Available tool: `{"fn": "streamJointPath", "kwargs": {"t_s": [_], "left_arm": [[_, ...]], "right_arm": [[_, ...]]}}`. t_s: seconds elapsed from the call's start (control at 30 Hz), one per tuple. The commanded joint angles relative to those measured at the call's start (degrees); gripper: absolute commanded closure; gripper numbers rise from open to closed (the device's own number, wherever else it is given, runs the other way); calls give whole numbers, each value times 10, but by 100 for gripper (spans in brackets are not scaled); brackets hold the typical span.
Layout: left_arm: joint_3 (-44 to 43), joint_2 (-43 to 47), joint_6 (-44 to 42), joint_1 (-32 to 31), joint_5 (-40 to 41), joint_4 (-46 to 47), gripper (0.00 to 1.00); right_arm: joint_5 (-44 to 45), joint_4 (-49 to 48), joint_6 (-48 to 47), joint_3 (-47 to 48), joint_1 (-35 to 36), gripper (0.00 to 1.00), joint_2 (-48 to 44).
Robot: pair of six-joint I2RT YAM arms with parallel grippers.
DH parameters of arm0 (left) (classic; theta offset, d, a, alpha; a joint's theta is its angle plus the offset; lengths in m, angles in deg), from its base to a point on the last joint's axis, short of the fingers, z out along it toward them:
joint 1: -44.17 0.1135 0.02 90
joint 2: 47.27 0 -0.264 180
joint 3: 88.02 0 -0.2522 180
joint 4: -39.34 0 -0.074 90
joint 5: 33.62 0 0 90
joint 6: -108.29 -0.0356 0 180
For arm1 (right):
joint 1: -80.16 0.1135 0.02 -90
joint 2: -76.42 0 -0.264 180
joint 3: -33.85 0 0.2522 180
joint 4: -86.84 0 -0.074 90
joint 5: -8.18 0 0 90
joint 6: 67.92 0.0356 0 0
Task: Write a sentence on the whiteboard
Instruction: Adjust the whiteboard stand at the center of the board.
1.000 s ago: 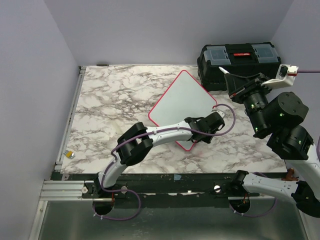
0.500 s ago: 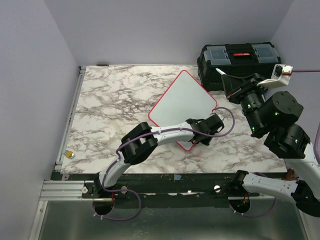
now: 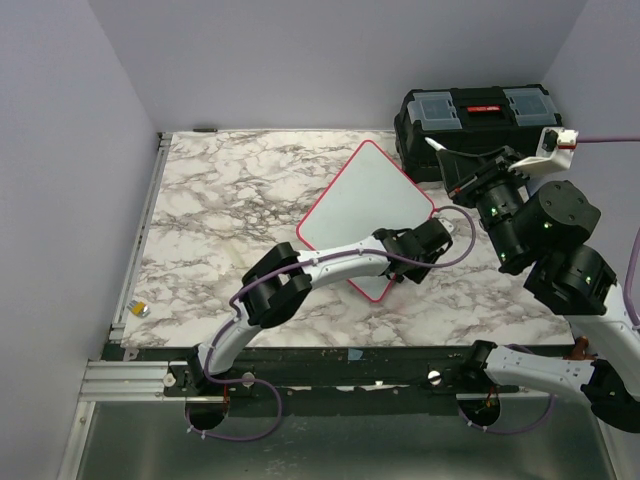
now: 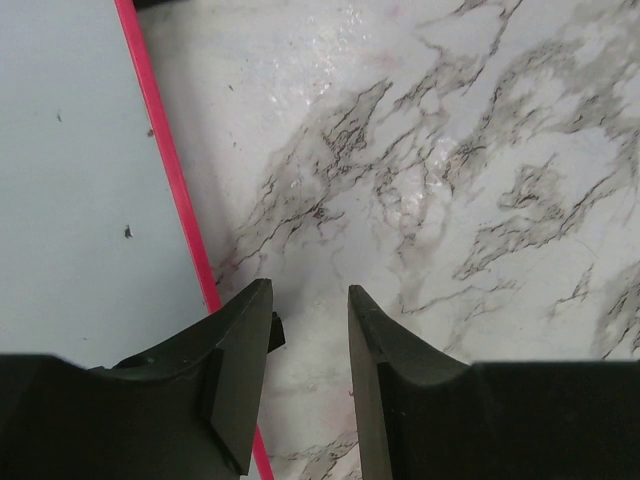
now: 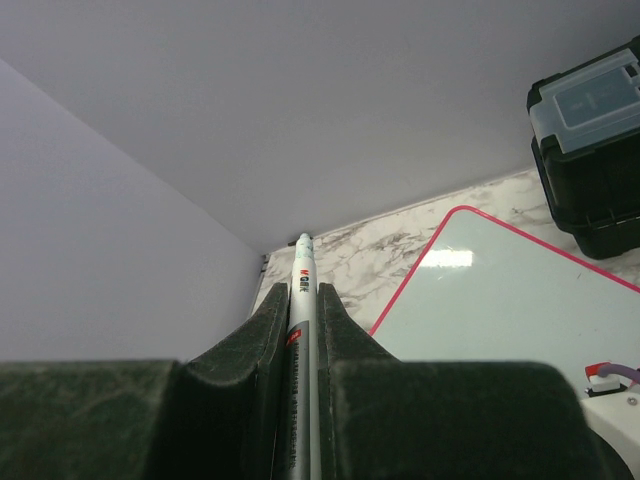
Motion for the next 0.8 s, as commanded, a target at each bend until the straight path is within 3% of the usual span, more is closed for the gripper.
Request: {"fn": "streamJointPath", "kwargs": {"t_s": [0.0,0.43,0.77], "left_arm": [[-30,-23,-15,8,9,-34,61],[41,-14,-11,8,12,-11,63],[175,55,0,8,31,37,71]], "right_arm": [[-8,-7,9,-7,-3,99,-3],[-19,-6,21,-13,-3,99,1],[-27,-7,32,-19,-3,99,7]]}}
